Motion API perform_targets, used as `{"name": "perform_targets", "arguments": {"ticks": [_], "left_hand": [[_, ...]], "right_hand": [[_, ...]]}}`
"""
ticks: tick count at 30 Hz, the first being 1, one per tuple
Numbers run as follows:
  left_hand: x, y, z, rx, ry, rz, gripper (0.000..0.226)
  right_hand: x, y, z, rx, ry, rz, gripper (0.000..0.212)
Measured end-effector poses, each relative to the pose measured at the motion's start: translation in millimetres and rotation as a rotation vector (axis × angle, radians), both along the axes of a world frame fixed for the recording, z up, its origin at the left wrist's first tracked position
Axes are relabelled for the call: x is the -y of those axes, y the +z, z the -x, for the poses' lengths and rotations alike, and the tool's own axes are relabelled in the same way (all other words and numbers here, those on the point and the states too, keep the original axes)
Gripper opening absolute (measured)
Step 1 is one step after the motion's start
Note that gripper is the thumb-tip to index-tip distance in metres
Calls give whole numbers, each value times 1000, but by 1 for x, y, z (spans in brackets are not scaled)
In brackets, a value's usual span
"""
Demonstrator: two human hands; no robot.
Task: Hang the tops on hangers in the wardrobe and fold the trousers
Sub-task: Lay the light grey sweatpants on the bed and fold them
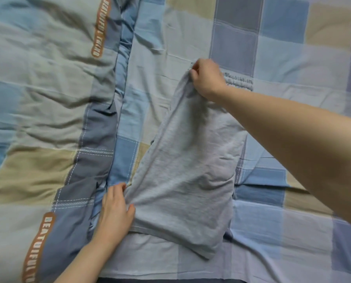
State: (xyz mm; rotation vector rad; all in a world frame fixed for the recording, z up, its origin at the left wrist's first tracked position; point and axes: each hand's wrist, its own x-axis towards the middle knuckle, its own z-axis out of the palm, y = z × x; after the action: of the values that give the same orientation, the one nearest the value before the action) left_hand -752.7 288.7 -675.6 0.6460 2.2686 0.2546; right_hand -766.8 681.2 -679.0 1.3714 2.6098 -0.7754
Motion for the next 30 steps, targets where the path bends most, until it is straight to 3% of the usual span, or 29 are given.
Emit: {"name": "perform_targets", "arguments": {"ticks": [2,5,10,12,14,16,18,21,23,25,27,30], "left_hand": [[-8,-5,-4,9,3,-7,59],[-17,-14,-3,6,113,-26,59],[-23,-18,-3,94,181,35,22],[-21,-14,-8,137,162,35,18],[-26,-8,-14,265,236,-89,8],[-36,-5,-15,391,298,-211,13],[-40,-10,-8,334,336,-192,11],[-39,-17,2,-6,61,183,28],[-44,-14,-10,-247,-96,277,51],[-58,-4,-34,-384,-190,133,77],[-80,0,-56,-432,-327,-25,91],[-118,1,-87,-404,-588,-165,80]], "right_hand": [[-18,-3,-5,61,-57,-65,43],[-36,-13,-7,143,-75,166,76],[-34,-16,-11,212,82,297,59],[-35,-10,-9,117,1,207,47],[-40,-1,-2,59,-61,-17,35],[-48,9,9,-23,-79,-201,40],[-54,16,18,-178,-86,-239,55],[-57,16,16,-304,-61,-147,68],[-59,11,-5,-251,-57,-143,64],[-63,2,-40,-160,-119,-175,59],[-64,-8,-84,-104,-280,-164,56],[-50,-29,-147,-89,-566,39,51]]}}
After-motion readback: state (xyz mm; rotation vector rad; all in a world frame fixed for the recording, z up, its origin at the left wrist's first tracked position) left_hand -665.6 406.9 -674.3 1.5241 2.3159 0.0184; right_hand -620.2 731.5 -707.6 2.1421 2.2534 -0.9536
